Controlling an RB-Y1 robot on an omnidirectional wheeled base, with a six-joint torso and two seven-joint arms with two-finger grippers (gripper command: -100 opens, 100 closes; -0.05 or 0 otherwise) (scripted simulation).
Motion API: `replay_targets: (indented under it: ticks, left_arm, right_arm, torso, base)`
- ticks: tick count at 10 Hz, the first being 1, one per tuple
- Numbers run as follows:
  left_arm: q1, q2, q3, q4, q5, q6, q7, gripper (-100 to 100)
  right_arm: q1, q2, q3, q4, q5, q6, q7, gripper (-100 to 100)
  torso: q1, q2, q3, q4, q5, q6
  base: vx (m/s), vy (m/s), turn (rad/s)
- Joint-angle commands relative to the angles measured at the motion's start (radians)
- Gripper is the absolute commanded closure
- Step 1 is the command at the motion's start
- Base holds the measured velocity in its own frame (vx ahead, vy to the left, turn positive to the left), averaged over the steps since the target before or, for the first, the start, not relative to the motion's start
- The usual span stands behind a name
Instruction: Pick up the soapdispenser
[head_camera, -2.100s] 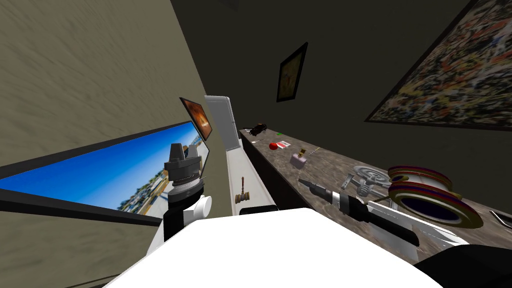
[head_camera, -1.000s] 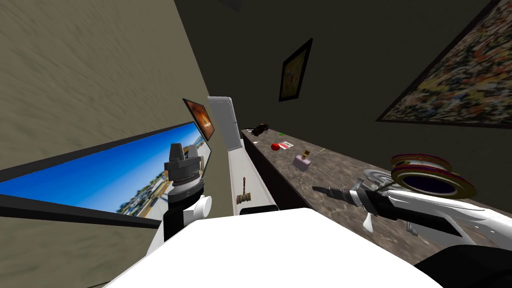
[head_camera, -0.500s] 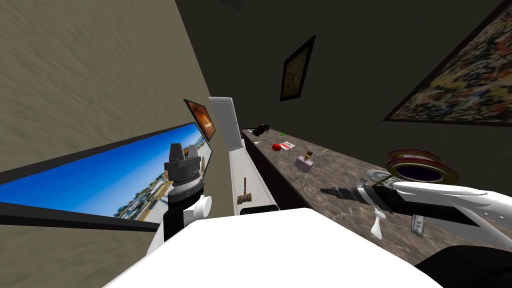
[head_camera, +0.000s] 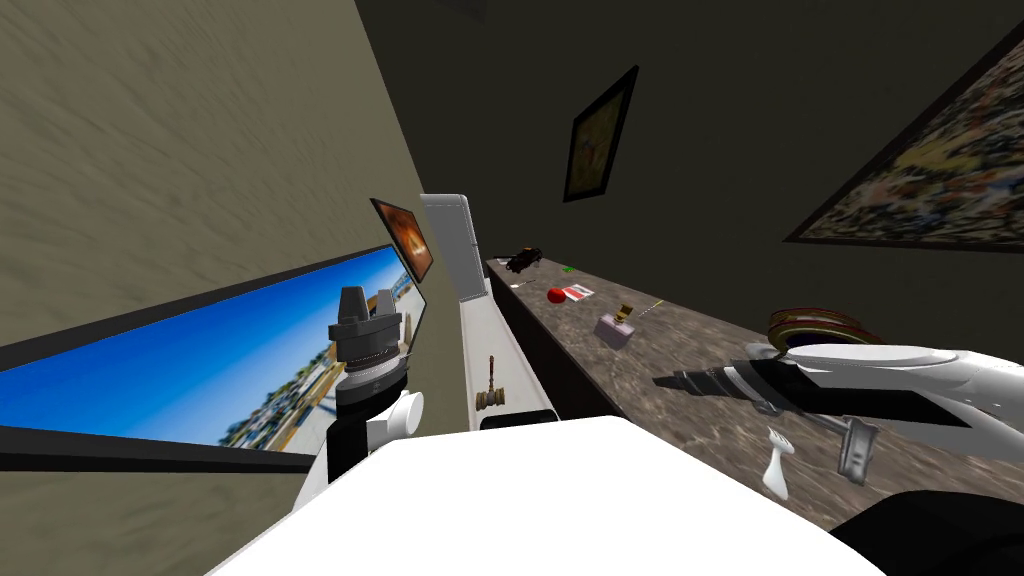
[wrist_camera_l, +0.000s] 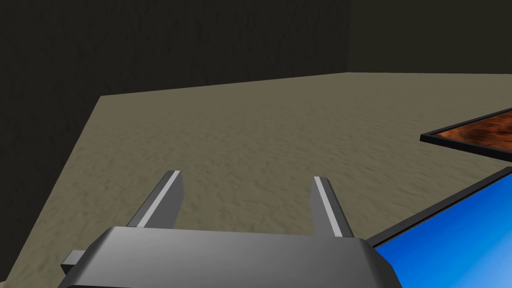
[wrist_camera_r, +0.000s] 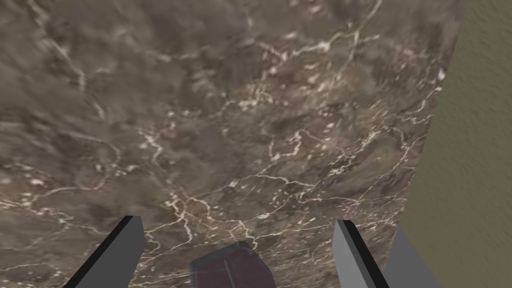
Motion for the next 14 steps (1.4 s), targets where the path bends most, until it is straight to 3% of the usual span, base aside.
replay_targets:
  ticks: [1,2,3,4,6,10,14]
  left_arm:
    - [0.000,0.000,0.000,0.000,0.000,0.000,0.000,0]
    - [0.000,0.000,0.000,0.000,0.000,0.000,0.000,0]
    - [0.000,0.000,0.000,0.000,0.000,0.000,0.000,0]
    - [0.000,0.000,0.000,0.000,0.000,0.000,0.000,0]
    - [0.000,0.000,0.000,0.000,0.000,0.000,0.000,0]
    - [0.000,0.000,0.000,0.000,0.000,0.000,0.000,0]
    - [0.000,0.000,0.000,0.000,0.000,0.000,0.000,0]
  right_arm:
    - [0.025,-0.050,-0.010,0.017,0.003,-0.004,0.012,-100]
    - [0.025,-0.059,-0.010,0.017,0.003,-0.004,0.012,-100]
    - [0.033,-0.098,-0.011,0.034,0.017,-0.007,0.014,-100]
    - [0.033,-0.105,-0.011,0.034,-0.004,-0.007,0.014,-100]
    - [0.033,-0.105,-0.011,0.034,0.017,-0.007,0.014,-100]
    - [0.049,-0.214,-0.020,0.072,0.051,-0.016,0.018,-100]
    - [0.051,-0.261,-0.031,0.086,0.063,-0.019,0.021,-100]
  torso:
    - [0.000,0.000,0.000,0.000,0.000,0.000]
    - [0.000,0.000,0.000,0.000,0.000,0.000]
    - [0.001,-0.001,0.000,0.000,0.000,0.000]
    - [0.001,-0.002,-0.001,0.000,0.000,-0.001]
    - [0.000,0.000,0.000,0.000,0.000,0.000]
    - [0.001,-0.002,-0.001,0.000,0.000,-0.001]
    - [0.000,-0.004,-0.002,-0.001,0.000,-0.001]
  base:
    - [0.029,0.014,0.048]
    - [0.031,0.016,0.029]
    - [0.041,0.021,0.038]
    - [0.039,0.018,0.037]
    - [0.010,0.005,-0.001]
    - [0.057,0.022,0.058]
    - [0.065,0.014,0.085]
